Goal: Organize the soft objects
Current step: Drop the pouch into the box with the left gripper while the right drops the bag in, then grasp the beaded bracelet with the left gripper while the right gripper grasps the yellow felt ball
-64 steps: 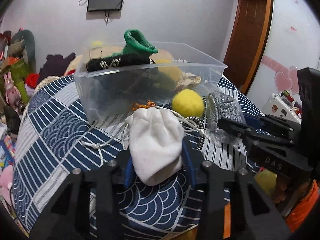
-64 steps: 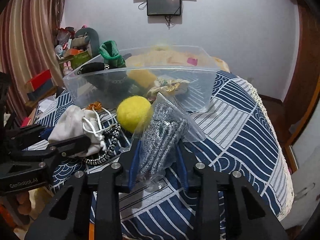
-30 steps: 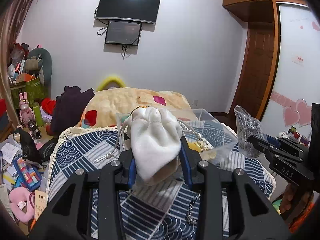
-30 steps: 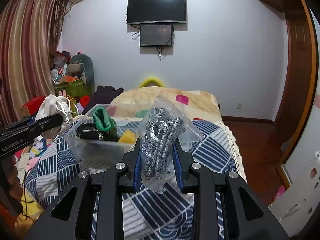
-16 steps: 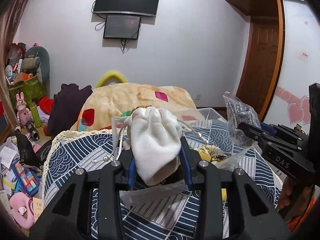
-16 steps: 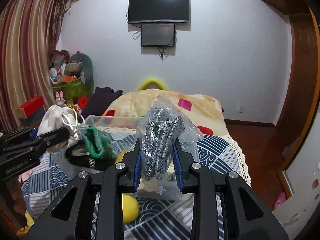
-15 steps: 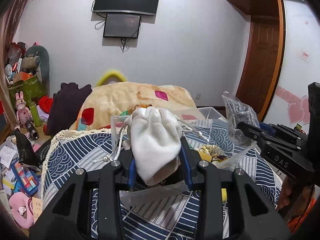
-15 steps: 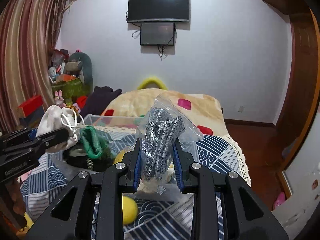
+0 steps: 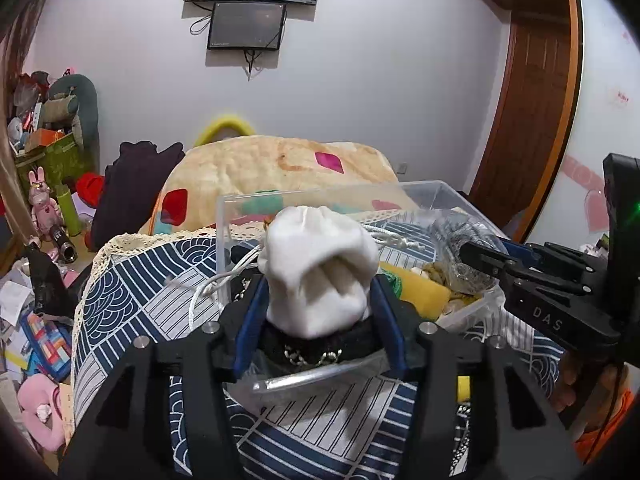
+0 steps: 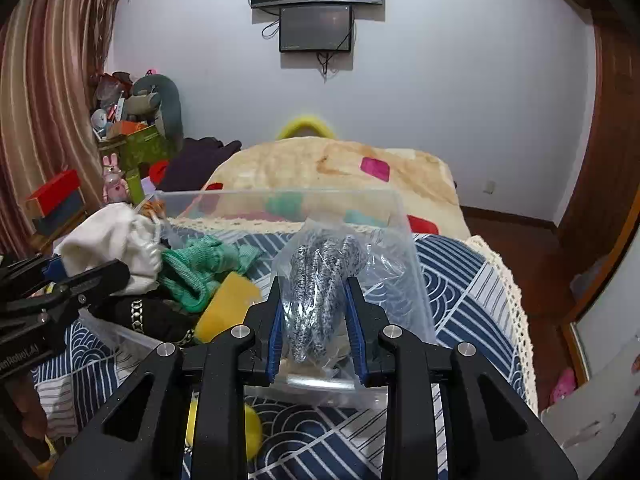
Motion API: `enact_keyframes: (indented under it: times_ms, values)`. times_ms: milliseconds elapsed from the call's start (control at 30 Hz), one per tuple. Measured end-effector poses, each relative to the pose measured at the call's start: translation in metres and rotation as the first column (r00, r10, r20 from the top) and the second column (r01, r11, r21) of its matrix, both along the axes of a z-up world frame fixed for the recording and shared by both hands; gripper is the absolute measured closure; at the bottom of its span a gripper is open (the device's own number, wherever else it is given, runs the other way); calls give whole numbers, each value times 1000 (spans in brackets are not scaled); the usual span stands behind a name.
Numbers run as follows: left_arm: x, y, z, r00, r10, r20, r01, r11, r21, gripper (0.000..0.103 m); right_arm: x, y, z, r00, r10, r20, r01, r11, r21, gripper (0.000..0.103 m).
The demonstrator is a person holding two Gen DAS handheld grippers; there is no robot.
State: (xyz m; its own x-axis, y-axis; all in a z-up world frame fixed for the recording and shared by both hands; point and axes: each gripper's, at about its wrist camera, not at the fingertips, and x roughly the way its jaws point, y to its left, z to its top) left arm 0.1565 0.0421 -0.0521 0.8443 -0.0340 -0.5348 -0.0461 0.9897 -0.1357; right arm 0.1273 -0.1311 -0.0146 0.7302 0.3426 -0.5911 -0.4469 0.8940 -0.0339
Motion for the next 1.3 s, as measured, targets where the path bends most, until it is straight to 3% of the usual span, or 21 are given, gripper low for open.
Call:
enact_keyframes:
  times_ms: [233, 400, 667, 900, 1033, 1300]
  values:
    - [-11, -1, 3, 1000, -6, 14, 6, 1000, 4, 42, -4, -1, 3, 1000, 15, -5, -15, 1000, 1, 77]
    - [-25, 0, 15, 999, -2, 53, 2, 1000, -9, 40, -14, -3, 13, 999, 27, 20, -27, 1000, 12, 64]
    - [-49, -4, 38, 993, -5, 122, 6, 1000, -13, 33, -36, -11, 35, 996, 56, 72, -60, 996, 61, 63]
    - [-75, -9, 38, 990, -5, 144, 7, 1000, -15, 25, -60, -16, 44, 989, 94, 113, -105, 990, 92, 50]
    - [-84, -13, 25, 992, -17, 122, 20, 1000, -20, 21, -68, -16, 37, 988, 102, 112, -112, 990, 84, 49]
    - [-78, -23, -10, 998, -56, 21, 57, 997, -51, 21, -59, -7, -7, 993, 116, -17, -115, 991, 64, 49]
